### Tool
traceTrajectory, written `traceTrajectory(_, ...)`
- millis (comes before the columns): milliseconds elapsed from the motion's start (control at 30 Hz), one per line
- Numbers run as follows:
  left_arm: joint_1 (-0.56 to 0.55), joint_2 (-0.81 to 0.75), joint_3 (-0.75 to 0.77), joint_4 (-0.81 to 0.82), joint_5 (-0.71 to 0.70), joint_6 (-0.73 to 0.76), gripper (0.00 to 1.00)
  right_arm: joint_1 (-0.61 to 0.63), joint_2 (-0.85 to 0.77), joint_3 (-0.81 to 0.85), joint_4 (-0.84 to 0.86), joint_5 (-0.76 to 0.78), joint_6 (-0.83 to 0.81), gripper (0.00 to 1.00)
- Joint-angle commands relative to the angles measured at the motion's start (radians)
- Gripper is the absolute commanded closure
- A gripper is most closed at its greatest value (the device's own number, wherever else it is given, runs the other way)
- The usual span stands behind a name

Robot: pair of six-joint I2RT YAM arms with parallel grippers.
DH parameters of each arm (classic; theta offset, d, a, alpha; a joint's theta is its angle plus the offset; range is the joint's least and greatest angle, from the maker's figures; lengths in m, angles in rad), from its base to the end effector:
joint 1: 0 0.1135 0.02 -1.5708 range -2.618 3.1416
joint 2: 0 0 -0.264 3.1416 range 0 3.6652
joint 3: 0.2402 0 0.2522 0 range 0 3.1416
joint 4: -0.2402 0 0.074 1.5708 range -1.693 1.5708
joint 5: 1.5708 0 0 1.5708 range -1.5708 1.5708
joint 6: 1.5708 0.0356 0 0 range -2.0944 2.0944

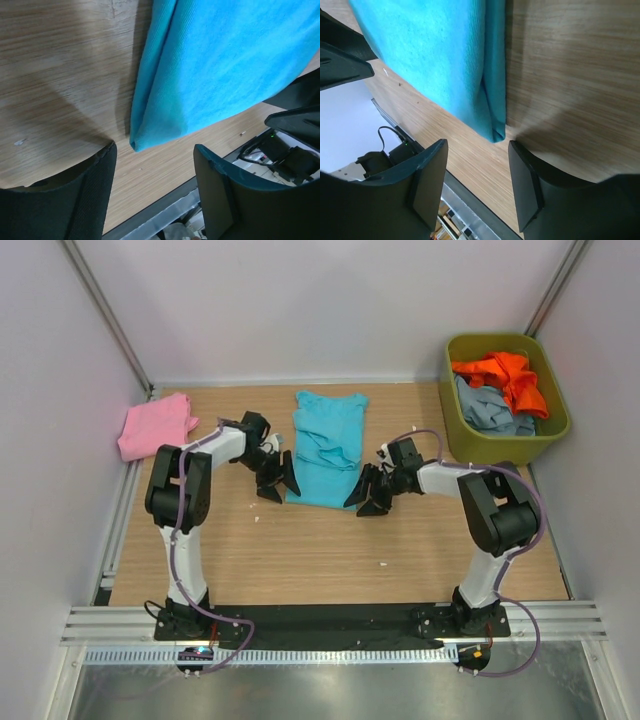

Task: Fold and stack the t-shirts
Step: Fold the tshirt

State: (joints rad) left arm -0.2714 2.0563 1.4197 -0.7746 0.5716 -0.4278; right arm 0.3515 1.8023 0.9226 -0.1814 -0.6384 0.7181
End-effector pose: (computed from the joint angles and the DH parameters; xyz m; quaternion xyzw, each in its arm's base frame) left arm 0.3728 -0.1237 0.1470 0.0523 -0.9552 0.2902 0.0244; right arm 0.3053 0.1346 0.1304 0.0897 0.9178 0.3833 0.0512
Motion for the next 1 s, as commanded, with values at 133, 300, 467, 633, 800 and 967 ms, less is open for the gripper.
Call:
traceTrajectory(133, 0.006, 0.062, 0.03, 0.041, 0.036, -0.017, 0.49, 0.006, 0.052, 0.059, 0.036, 0.034, -0.003, 0.49)
traceTrajectory(300, 0.006, 0.073, 0.016, 0.054, 0.045, -0.028, 0.57, 0.006, 0.049, 0.068, 0.034, 0.052, -0.012, 0.61)
traceTrajectory(467, 0.005, 0.074, 0.007, 0.077, 0.062, -0.055, 0.65, 0.003, 0.017, 0.044, 0.03, 0.086, -0.022, 0.77)
traceTrajectory(633, 0.0, 0.028, -0.024, 0.084, 0.077, -0.06, 1.0, -0.023, -0.059, 0.022, 0.003, 0.115, -0.051, 0.99)
traceTrajectory(800, -0.011, -0.06, -0.045, 0.057, 0.096, -0.013, 1.0, -0.069, -0.17, 0.025, -0.058, 0.105, -0.089, 0.99)
traceTrajectory(967, -0.038, -0.186, -0.042, -0.002, 0.122, 0.044, 1.0, -0.1, -0.335, 0.022, -0.139, 0.085, -0.131, 0.99)
